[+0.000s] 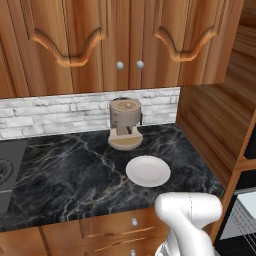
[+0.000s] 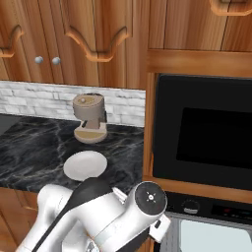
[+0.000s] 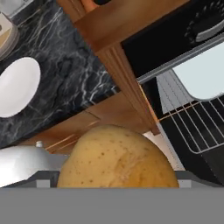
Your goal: Place the potato on the rack of the oven.
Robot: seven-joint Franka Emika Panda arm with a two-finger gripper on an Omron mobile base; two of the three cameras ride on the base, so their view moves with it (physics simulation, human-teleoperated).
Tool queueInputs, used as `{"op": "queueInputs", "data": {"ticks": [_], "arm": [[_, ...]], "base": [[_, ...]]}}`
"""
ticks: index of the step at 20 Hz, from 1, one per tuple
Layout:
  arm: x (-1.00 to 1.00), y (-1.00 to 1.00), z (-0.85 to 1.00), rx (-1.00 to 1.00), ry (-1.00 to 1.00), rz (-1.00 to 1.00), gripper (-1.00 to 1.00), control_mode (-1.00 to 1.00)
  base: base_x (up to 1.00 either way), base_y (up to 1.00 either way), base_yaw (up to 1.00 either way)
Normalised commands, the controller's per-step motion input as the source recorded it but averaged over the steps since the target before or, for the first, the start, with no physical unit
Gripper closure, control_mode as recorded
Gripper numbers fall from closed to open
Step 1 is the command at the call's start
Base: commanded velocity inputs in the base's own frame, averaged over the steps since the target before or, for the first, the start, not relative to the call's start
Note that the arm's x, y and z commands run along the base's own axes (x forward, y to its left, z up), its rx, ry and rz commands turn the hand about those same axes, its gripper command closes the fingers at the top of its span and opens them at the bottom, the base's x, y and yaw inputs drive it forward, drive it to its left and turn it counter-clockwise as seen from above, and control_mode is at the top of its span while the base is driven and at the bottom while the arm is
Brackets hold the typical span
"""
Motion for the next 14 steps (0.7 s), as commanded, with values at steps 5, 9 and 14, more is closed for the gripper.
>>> {"op": "queueInputs", "data": {"ticks": [5,9,14], "arm": [[0.0,-0.8,-0.74,0.01,-0.12,0.07,1.0,-1.0],[0.03,-0.64,-0.81,-0.01,-0.19,0.05,1.0,-1.0],[0.11,-0.73,-0.69,-0.05,-0.12,0.02,1.0,-1.0]], "base": [[0.0,0.0,0.0],[0.0,0.0,0.0],[0.0,0.0,0.0]]}}
